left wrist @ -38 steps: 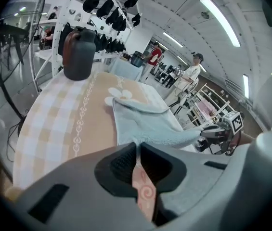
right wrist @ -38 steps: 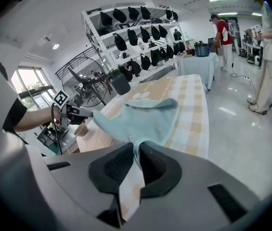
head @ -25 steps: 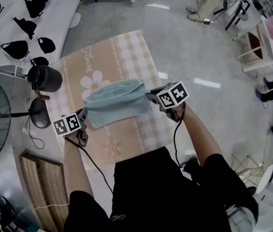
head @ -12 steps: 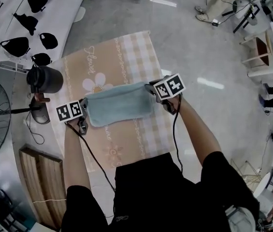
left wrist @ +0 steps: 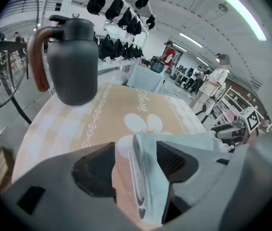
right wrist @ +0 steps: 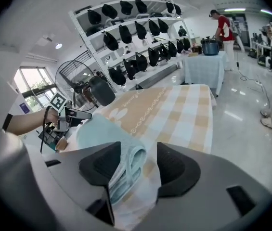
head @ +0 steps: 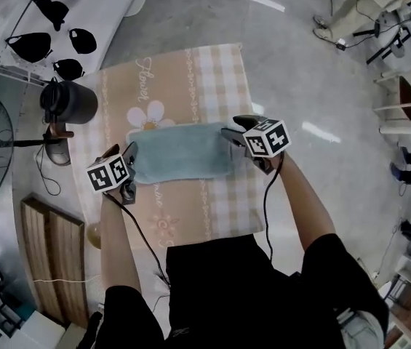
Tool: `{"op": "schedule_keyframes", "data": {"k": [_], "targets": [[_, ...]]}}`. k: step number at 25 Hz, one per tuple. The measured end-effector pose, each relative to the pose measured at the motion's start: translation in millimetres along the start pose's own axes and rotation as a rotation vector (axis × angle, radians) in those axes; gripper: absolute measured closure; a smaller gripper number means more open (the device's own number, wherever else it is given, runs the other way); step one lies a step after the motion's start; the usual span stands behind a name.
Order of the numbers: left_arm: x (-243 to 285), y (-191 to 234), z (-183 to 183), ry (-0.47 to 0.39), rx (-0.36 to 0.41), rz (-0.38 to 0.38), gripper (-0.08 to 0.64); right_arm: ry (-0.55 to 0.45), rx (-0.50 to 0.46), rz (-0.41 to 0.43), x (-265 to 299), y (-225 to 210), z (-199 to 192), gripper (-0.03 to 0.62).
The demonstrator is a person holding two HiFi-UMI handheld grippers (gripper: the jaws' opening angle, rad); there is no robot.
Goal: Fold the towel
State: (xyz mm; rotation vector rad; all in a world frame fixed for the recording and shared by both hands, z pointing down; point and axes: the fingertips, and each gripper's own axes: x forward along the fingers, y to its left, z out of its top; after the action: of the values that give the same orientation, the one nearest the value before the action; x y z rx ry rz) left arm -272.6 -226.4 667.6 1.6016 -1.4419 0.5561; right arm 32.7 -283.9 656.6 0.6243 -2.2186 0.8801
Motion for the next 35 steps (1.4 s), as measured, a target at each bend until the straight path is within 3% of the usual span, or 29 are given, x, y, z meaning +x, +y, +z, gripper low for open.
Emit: {"op": "schedule_keyframes", "data": {"k": [6, 15, 20, 23, 29, 35], "targets": [[-55, -15, -38, -0.117, -0.008, 0.075, 0.308, -0.029, -0.179, 0.015, -9, 27, -3, 0.376], [-115, -112, -136, -0.184, -0.097, -0.009, 0.308, -0.042, -0.32, 0.078, -38, 84, -27, 0.353], [-159, -146, -187, -0.243, -0.073, 0.002, 0.308, -0.047, -0.407, 0.116, -67, 135, -55, 0.353], [-176, -159, -208, -0.272, -0.108, 0.004, 0.308, -0.045, -0.441, 0.129, -82, 154, -65, 0.353], [-183, -195, -225, -0.284, -0.126, -0.02, 0.308, -0.006, -0.505, 0.141, -97, 165, -73, 0.353], [-144, -237, -221, -0.25, -0.134, -0.058, 0.308, 0.024, -0.551, 0.149, -91, 135, -55, 0.353]]}}
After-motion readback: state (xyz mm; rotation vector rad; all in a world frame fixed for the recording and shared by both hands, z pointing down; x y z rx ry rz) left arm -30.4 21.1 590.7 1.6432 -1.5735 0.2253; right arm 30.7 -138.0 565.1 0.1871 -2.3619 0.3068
